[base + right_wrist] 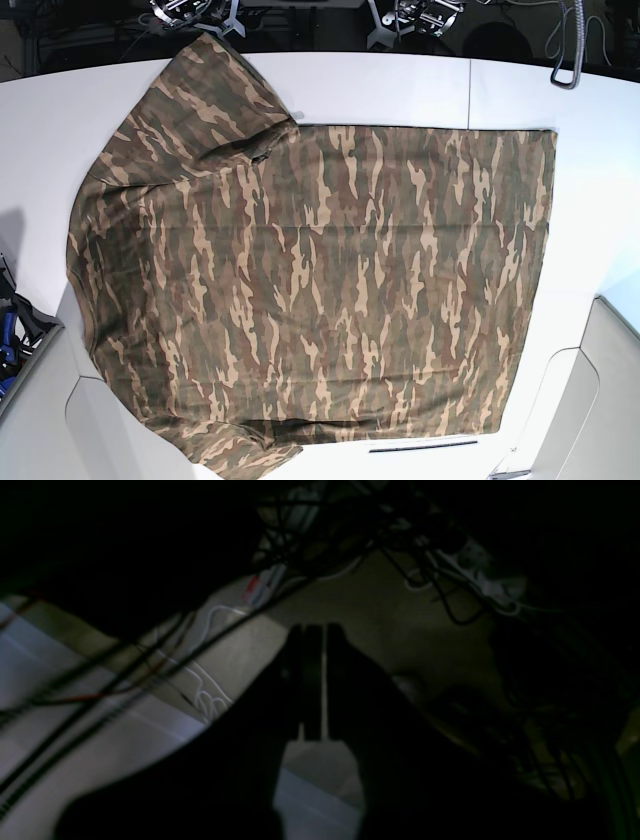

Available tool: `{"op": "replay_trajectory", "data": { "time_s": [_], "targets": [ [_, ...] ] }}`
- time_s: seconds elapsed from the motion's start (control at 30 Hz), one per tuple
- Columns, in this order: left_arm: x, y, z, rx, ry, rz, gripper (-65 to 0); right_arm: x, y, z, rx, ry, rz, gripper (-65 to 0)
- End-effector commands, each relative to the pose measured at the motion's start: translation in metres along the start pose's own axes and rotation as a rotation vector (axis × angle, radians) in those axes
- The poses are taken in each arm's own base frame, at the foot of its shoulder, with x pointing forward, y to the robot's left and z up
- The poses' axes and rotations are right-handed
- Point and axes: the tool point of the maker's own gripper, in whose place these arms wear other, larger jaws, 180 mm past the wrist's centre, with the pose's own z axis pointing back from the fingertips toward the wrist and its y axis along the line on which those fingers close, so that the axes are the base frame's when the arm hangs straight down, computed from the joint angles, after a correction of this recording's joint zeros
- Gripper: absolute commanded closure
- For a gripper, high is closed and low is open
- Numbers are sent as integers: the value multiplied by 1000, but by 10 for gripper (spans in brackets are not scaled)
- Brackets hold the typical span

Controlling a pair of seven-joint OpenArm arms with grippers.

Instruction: Fold the T-shirt properly

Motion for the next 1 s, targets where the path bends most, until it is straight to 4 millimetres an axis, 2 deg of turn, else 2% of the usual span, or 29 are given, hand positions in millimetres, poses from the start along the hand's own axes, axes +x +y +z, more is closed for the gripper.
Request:
{"op": "replay_trajectory", "data": {
  "time_s": [0.0,0.13,0.2,0.3,0.37,0.43,0.47,0.6,0.67,0.73,0.8,0.9,0.97],
  "targets": [
    [0,1,1,-4,-2,-3,-38,1,-2,1,2,-3,-1,-70],
    [0,1,1,-4,-2,-3,-25,1,-2,1,2,-3,-2,-296],
    [0,1,1,-4,-2,-2,-25,1,-2,1,1,-4,-2,-345],
    [0,1,1,-4,1,-3,-27,2,-2,1,1,-6,0,-331],
    [-1,1,1,-4,2,-2,-65,2,-2,1,1,-7,0,-233],
    [-1,1,1,-4,2,-2,-152,7,-5,2,-4,-14,2,-130],
    [-1,1,1,-3,2,-2,-185,7,-5,2,-4,-14,2,-107],
    [-1,1,1,-4,2,-2,-198,10,-7,3,-7,-19,2,-116],
    [-1,1,1,-4,2,-2,-194,9,-7,3,-7,-18,2,-166],
    [-1,1,1,-4,3,-2,-158,8,-6,2,-6,-17,2,-236],
    [-3,0,0,-5,5,-1,-100,8,-6,2,-6,-17,2,-278],
    [-6,-1,0,-7,9,-1,-64,9,-6,2,-6,-17,2,-261],
    [-5,-1,0,-7,9,-1,-64,8,-6,2,-6,-17,2,-161]
  ]
}}
